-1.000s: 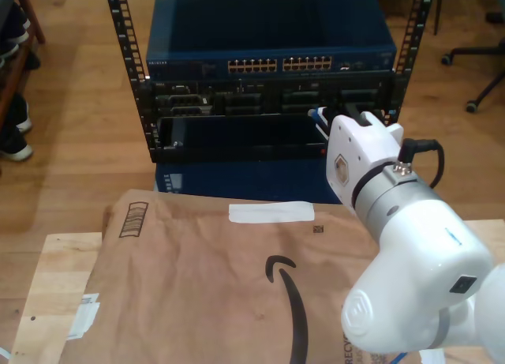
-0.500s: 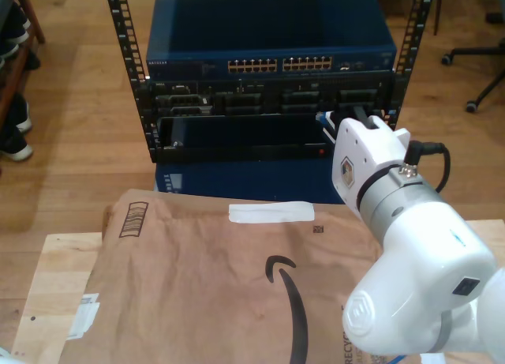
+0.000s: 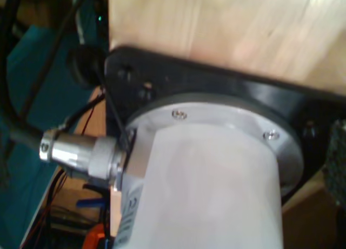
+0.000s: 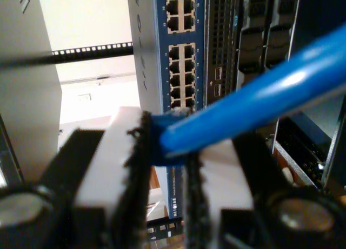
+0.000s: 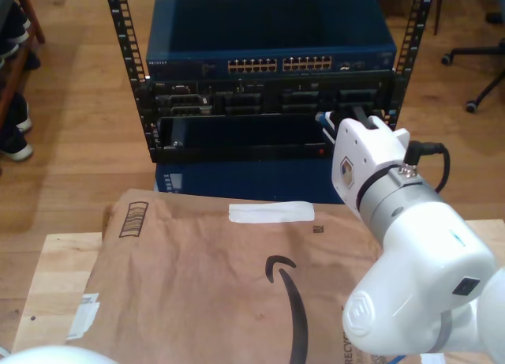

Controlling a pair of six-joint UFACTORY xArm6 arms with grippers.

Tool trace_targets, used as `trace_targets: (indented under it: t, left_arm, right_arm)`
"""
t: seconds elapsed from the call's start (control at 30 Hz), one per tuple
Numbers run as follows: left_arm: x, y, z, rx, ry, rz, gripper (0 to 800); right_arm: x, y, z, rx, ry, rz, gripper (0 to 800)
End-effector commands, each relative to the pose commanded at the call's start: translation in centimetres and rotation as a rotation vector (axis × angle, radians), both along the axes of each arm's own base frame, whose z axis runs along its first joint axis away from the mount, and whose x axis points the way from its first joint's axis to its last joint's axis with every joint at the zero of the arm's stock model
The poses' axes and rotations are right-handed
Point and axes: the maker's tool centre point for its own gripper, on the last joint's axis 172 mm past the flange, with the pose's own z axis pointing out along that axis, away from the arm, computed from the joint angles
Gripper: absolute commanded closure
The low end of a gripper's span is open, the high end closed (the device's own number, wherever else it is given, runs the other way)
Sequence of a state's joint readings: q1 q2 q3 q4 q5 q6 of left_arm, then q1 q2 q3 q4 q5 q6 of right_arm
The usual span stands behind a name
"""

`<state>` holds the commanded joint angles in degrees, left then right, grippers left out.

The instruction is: Grab the cable and plug it in

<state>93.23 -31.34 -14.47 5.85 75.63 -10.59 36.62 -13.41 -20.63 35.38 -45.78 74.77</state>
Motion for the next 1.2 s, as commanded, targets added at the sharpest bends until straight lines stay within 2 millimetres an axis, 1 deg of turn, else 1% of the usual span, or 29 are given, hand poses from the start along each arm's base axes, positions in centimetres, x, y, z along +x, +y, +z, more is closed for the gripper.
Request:
trace_targets:
  t: [0.17, 0.27, 0.33, 0.43, 0.5, 0.57, 0.63, 0.67, 0.7, 0.83, 0.9, 1.03, 1.2]
  left_arm:
    - [-0.6, -0.1, -0.1, 0.001, -0.039, -0.007, 3]
    - [-0.3, -0.2, -0.5, 0.007, -0.070, -0.001, 3]
    - [-0.3, -0.4, -0.7, 0.003, -0.092, -0.029, 2]
    - [-0.1, -1.0, -2.5, 0.012, -0.107, -0.056, 0]
    - [-0.4, -0.2, -3.2, 0.058, -0.104, -0.035, 0]
    - [-0.7, -0.8, -4.3, 0.070, -0.102, -0.012, 0]
    - [-0.6, -0.6, -5.6, 0.101, -0.101, -0.016, 0]
    - [-0.5, -0.6, -5.8, 0.097, -0.105, -0.012, 0]
    - [-0.4, -0.7, -5.8, 0.093, -0.109, -0.005, 0]
    - [-0.3, -0.6, -5.7, 0.094, -0.110, -0.004, 0]
    - [-0.3, -0.6, -5.7, 0.094, -0.111, -0.002, 0]
    - [-0.3, -0.6, -5.7, 0.094, -0.111, -0.002, 0]
    - [-0.3, -0.6, -5.7, 0.094, -0.110, -0.005, 0]
  right_arm:
    - [-0.3, -0.5, -1.0, -0.002, 0.023, -0.010, 799]
    - [-0.3, -0.6, -1.1, -0.003, 0.025, -0.010, 799]
    - [-0.3, -0.6, -1.1, -0.002, 0.027, -0.011, 799]
    - [-0.4, -0.5, -1.9, -0.002, 0.055, -0.007, 799]
    - [-0.4, -0.6, -2.2, 0.001, 0.064, -0.013, 799]
    - [-0.6, -0.7, -2.7, -0.001, 0.075, -0.014, 799]
    - [-0.8, -0.8, -3.0, -0.004, 0.080, -0.014, 799]
    - [-0.8, -0.8, -2.9, -0.003, 0.079, -0.014, 799]
    - [-0.8, -0.7, -2.5, 0.005, 0.074, -0.012, 799]
    - [-1.3, -0.3, -2.1, 0.029, 0.106, 0.013, 799]
    - [-1.9, -1.0, -3.4, 0.016, 0.126, 0.008, 799]
    - [-2.8, -1.7, -4.7, 0.002, 0.147, 0.005, 799]
    - [-2.6, -1.1, -4.3, 0.008, 0.142, 0.010, 799]
